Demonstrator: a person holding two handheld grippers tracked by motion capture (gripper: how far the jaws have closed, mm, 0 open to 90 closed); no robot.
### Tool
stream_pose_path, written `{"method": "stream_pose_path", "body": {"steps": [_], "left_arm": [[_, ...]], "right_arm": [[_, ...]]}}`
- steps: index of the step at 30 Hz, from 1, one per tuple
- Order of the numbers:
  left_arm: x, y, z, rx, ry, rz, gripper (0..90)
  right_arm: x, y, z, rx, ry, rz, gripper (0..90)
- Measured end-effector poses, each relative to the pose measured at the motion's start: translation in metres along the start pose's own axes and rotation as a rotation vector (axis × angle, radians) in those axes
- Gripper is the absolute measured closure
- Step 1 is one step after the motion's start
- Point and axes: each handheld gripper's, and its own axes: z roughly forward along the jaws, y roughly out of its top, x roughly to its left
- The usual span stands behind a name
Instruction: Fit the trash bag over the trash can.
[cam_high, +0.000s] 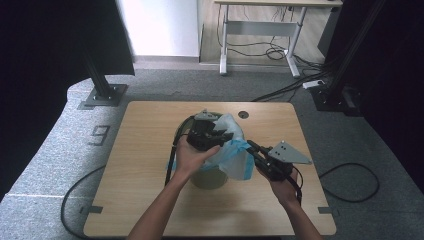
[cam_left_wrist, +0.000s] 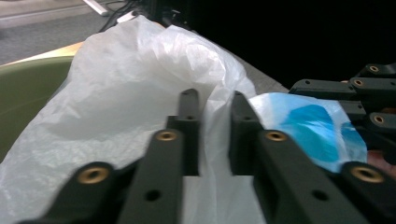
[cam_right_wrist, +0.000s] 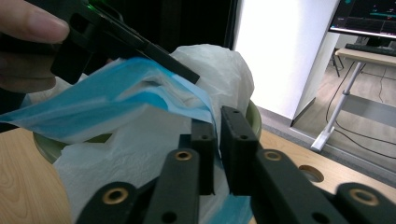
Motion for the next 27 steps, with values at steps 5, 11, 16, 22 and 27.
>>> {"method": "stream_pose_path", "body": {"steps": [5, 11, 16, 22, 27], "left_arm": [[0.004, -0.001, 0.0, -0.032, -0.013, -0.016, 88.2], [0.001, -0.001, 0.003, -0.038, -0.021, -0.012, 89.1], [-0.001, -0.001, 0.006, -0.03, -0.022, -0.009, 89.2], [-0.002, 0.0, 0.007, -0.024, -0.017, -0.006, 89.3], [-0.001, 0.0, 0.006, -0.025, -0.016, -0.011, 89.4]], "right_arm": [[0.001, 0.0, -0.013, -0.028, -0.007, -0.003, 70.2], [0.006, 0.005, -0.026, -0.043, 0.024, -0.011, 66.0], [0.008, 0.012, -0.024, -0.047, 0.035, -0.04, 62.8], [0.012, 0.014, -0.009, -0.009, 0.04, -0.078, 65.9], [0.011, 0.012, -0.004, 0.019, 0.019, -0.079, 85.9]]}}
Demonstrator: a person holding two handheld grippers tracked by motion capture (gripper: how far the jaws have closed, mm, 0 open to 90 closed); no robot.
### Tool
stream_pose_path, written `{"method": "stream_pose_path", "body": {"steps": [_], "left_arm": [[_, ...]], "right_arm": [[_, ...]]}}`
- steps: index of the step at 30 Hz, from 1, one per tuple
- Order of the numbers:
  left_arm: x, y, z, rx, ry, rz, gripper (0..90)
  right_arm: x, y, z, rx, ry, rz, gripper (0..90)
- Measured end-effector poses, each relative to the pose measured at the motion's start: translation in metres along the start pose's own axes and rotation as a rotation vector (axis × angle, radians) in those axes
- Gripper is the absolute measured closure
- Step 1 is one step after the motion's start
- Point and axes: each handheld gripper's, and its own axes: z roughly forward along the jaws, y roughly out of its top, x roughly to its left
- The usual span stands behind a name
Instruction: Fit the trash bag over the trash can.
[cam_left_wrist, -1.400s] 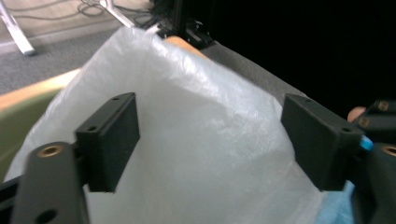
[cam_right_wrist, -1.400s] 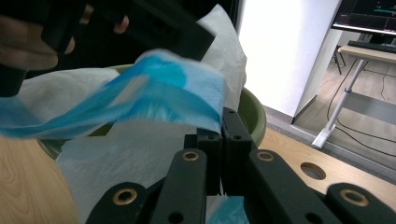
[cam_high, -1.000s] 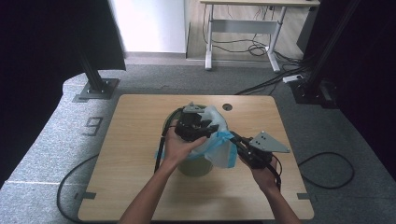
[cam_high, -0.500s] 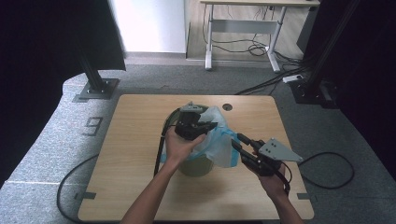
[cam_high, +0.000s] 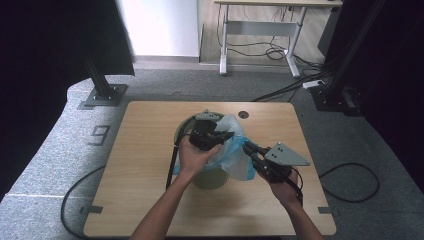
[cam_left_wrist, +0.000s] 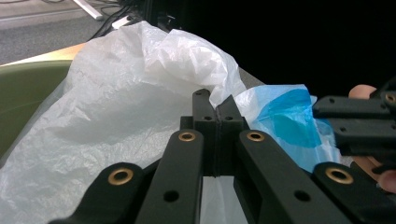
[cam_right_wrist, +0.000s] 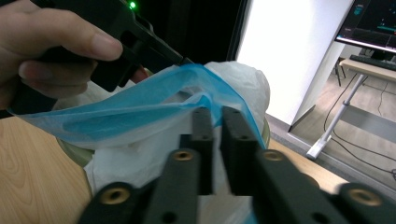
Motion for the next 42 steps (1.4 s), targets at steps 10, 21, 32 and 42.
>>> {"method": "stream_pose_path", "body": {"steps": [10, 21, 32, 42], "left_arm": [[0.013, 0.002, -0.009, -0.067, -0.003, -0.048, 89.6], [-0.001, 0.004, 0.001, 0.0, 0.006, 0.014, 89.6], [-0.004, 0.005, 0.005, 0.027, -0.011, 0.018, 89.6], [-0.004, 0.004, 0.01, 0.05, 0.005, 0.017, 89.6]], "right_arm": [[-0.008, -0.007, -0.008, 0.002, 0.011, 0.023, 88.9], [0.0, 0.004, -0.011, -0.043, -0.026, -0.067, 64.9], [-0.006, 0.002, -0.002, -0.013, -0.066, -0.073, 64.0], [0.002, 0.007, -0.008, -0.025, -0.04, -0.092, 59.2]]}}
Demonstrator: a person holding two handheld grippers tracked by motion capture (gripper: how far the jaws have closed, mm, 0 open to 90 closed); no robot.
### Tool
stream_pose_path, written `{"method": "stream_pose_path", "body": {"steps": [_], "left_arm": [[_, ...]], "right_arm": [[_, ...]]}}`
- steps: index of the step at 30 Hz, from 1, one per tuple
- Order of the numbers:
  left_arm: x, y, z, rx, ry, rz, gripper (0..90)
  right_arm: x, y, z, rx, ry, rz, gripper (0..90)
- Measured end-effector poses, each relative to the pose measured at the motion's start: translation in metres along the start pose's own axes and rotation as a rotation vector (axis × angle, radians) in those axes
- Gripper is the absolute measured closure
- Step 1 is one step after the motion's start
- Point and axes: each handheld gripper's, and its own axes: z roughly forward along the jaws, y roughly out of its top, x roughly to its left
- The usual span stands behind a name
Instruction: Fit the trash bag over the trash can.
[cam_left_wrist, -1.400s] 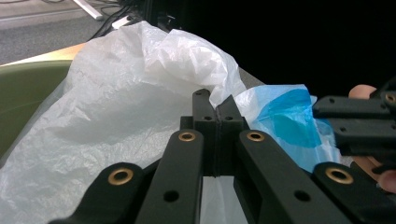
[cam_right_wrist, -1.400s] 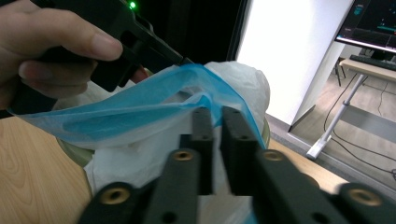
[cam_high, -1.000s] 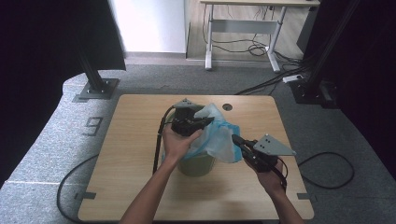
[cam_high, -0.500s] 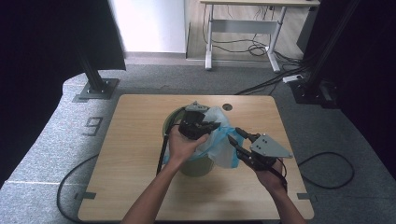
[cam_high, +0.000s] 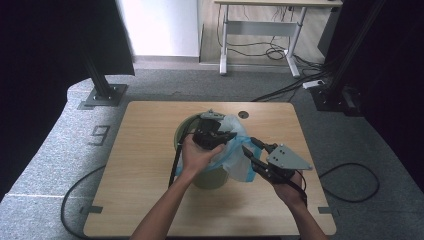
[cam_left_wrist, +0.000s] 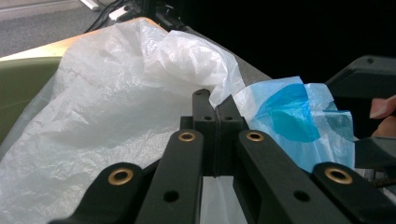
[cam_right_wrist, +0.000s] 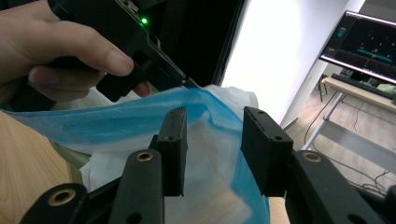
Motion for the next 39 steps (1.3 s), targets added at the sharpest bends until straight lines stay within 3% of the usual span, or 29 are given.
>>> {"method": "stream_pose_path", "body": {"steps": [9, 16, 22, 29, 34, 39], "left_arm": [[-0.003, 0.0, 0.004, 0.024, 0.002, 0.016, 89.5], [-0.002, 0.001, 0.002, 0.013, -0.025, -0.007, 89.5], [0.0, 0.0, 0.002, 0.01, -0.021, -0.013, 89.6], [0.011, 0.0, -0.002, -0.038, -0.065, -0.064, 89.6], [0.013, 0.002, -0.007, -0.074, -0.059, -0.062, 89.6], [0.017, 0.007, -0.017, -0.125, -0.044, -0.058, 89.6]], "right_arm": [[-0.003, -0.001, 0.002, 0.02, 0.018, -0.001, 58.9], [0.002, -0.004, 0.007, 0.047, 0.025, -0.014, 63.8], [0.002, -0.006, 0.01, 0.045, -0.001, 0.006, 87.8], [-0.005, -0.009, 0.008, 0.035, 0.026, 0.066, 88.8], [-0.007, -0.014, 0.009, 0.03, 0.043, 0.093, 88.8], [-0.006, -0.014, 0.011, 0.037, 0.053, 0.081, 88.8]]}}
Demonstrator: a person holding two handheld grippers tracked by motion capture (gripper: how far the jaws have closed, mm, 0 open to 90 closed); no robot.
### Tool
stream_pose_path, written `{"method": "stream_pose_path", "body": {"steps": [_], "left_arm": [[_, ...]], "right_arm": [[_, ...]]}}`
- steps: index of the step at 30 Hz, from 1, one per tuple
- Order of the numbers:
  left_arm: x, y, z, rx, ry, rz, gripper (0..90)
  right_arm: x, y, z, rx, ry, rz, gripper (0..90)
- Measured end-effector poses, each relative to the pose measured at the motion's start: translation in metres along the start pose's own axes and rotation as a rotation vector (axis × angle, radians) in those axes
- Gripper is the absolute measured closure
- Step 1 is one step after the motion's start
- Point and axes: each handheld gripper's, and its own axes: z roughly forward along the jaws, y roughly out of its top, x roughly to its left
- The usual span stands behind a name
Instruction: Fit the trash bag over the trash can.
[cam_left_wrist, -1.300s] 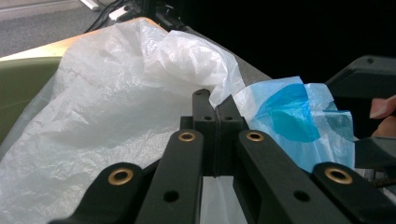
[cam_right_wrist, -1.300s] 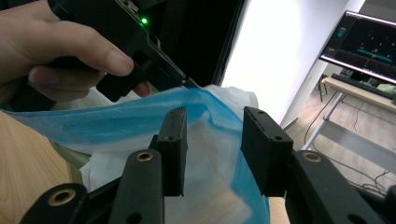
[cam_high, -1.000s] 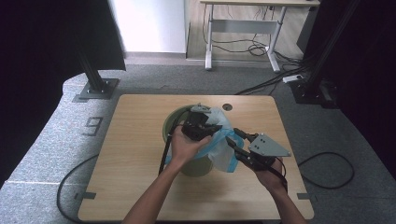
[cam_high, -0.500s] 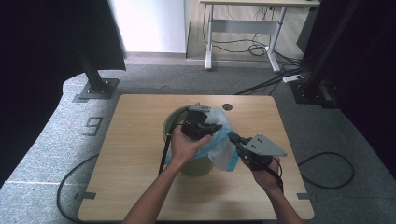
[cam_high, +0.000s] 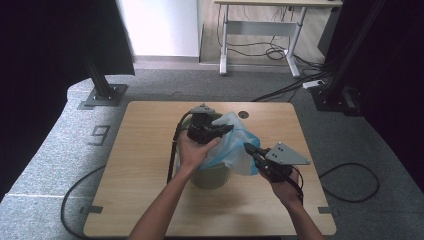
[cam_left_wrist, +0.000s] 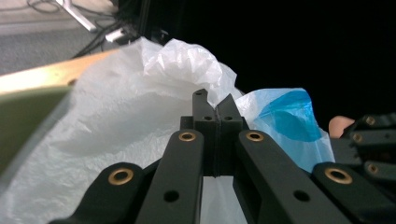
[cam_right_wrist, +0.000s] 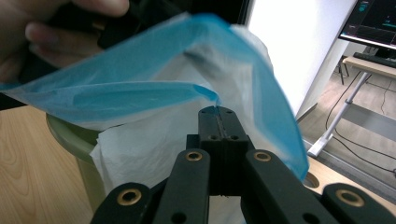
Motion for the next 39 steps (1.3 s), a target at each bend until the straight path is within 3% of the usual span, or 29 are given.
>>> {"method": "stream_pose_path", "body": {"steps": [8, 14, 22, 28, 32, 39], "left_arm": [[0.02, 0.006, -0.017, -0.064, 0.039, -0.03, 89.7], [0.047, 0.007, -0.039, -0.135, 0.085, -0.062, 89.8], [0.08, 0.004, -0.068, -0.198, 0.134, -0.107, 89.8], [0.098, -0.011, -0.088, -0.228, 0.144, -0.146, 89.8], [0.101, -0.027, -0.1, -0.225, 0.144, -0.148, 89.8], [0.103, -0.054, -0.124, -0.212, 0.087, -0.171, 89.8]], "right_arm": [[-0.005, -0.005, 0.002, 0.025, -0.003, 0.014, 88.8], [-0.011, -0.01, 0.008, 0.055, -0.011, 0.014, 88.8], [-0.031, -0.016, 0.016, 0.072, -0.05, 0.046, 88.8], [-0.038, -0.025, 0.009, 0.061, -0.054, 0.068, 88.7], [-0.035, -0.035, 0.0, 0.055, -0.038, 0.081, 88.8], [-0.024, -0.052, -0.023, 0.03, 0.028, 0.135, 88.8]]}}
